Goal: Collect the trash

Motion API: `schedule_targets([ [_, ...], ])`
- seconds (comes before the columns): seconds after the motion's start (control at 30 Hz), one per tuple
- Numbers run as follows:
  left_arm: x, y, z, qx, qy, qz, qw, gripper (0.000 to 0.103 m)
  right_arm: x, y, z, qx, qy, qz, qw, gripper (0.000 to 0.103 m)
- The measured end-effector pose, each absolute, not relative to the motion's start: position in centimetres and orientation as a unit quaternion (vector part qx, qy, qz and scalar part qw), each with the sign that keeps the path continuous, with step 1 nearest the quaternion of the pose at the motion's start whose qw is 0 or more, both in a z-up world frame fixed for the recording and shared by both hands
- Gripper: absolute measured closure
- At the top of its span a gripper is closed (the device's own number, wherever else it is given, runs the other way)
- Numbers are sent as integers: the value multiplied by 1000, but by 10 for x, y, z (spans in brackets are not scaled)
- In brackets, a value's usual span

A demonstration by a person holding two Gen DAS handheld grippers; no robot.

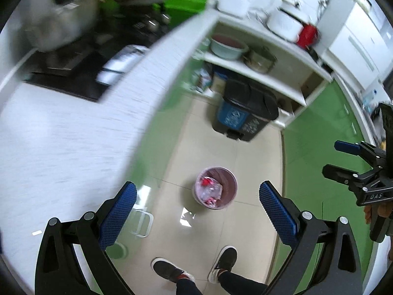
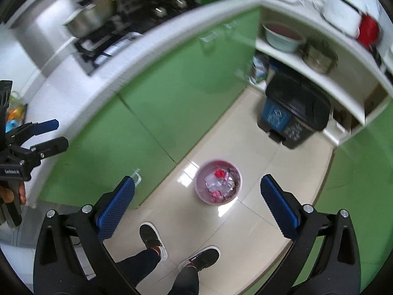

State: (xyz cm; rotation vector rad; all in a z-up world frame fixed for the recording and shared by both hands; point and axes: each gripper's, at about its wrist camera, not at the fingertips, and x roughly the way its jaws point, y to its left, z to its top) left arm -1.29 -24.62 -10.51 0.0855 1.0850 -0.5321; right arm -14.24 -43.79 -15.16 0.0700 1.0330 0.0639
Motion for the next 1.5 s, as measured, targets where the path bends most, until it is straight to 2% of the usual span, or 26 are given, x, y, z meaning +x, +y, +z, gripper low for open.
schedule_targets([
  [0.3,-20,-133,-18,21,474,-194,859,6,-121,-332,-63,18,443,104,890,3],
  [0.67,-32,-35,22,-22,454,-98,885,6,-71,-204,-16,-42,412,209,886,3],
  [0.97,-36,-8,33,-61,437,1,897,6,-33,-145,0,-96,399,310,857,3],
  [1.5,-31,-5,48,-95,424,127,892,6,12,-129,14,-141,389,418,809,3],
])
